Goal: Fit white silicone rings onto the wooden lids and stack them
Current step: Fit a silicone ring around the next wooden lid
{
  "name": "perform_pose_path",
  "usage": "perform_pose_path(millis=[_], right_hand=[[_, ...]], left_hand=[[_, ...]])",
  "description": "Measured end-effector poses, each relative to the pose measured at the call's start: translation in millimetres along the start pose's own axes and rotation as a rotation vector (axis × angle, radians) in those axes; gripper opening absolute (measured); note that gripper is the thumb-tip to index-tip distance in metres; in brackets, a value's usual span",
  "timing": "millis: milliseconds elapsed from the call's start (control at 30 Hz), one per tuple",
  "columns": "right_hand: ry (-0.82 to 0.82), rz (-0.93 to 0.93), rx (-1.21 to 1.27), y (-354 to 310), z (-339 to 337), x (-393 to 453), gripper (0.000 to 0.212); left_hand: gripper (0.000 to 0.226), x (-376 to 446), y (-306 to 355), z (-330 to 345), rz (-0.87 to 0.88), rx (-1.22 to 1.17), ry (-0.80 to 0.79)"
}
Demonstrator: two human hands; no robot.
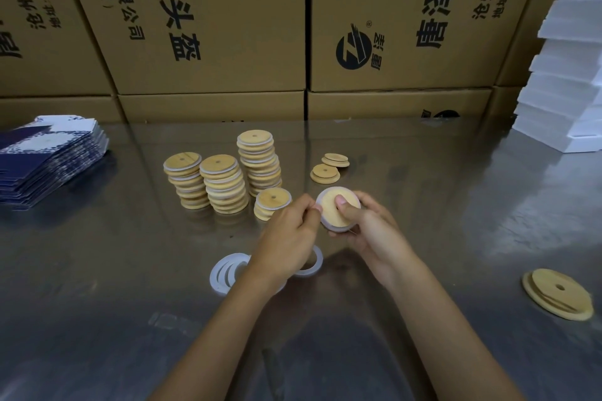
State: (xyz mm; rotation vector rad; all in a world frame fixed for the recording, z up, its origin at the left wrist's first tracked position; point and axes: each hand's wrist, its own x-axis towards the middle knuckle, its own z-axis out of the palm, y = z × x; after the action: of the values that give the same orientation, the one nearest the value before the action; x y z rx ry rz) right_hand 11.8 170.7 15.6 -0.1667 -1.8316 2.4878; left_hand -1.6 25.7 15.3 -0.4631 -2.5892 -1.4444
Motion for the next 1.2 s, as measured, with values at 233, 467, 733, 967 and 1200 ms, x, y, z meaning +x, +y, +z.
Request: perform_pose_path(millis=[233,467,733,967,1200], right_hand=[[-0.014,0.037,0.098,0,-2,1,0.019],[0.010,0.065,0.180,4,-1,3,0.019],[0.092,0.075,0.312,-2,-8,6,0.010],[0.022,0.103,0.292,0,-9,8,0.015],[-0.026,0.094,0.046,4,-7,8,0.018]], left_hand=[[0.022,4,-5,-1,0.026,0.040,0.019],[0.021,4,-6,2,0.024,-0.060,-0.053],[0.016,-3,-2,20,-0.012,-0.103,-0.116],[0.021,3,-3,8,-0.159,-0.272,-0.030],[0.008,10,-7,-1,-0.210,-0.422,0.118]])
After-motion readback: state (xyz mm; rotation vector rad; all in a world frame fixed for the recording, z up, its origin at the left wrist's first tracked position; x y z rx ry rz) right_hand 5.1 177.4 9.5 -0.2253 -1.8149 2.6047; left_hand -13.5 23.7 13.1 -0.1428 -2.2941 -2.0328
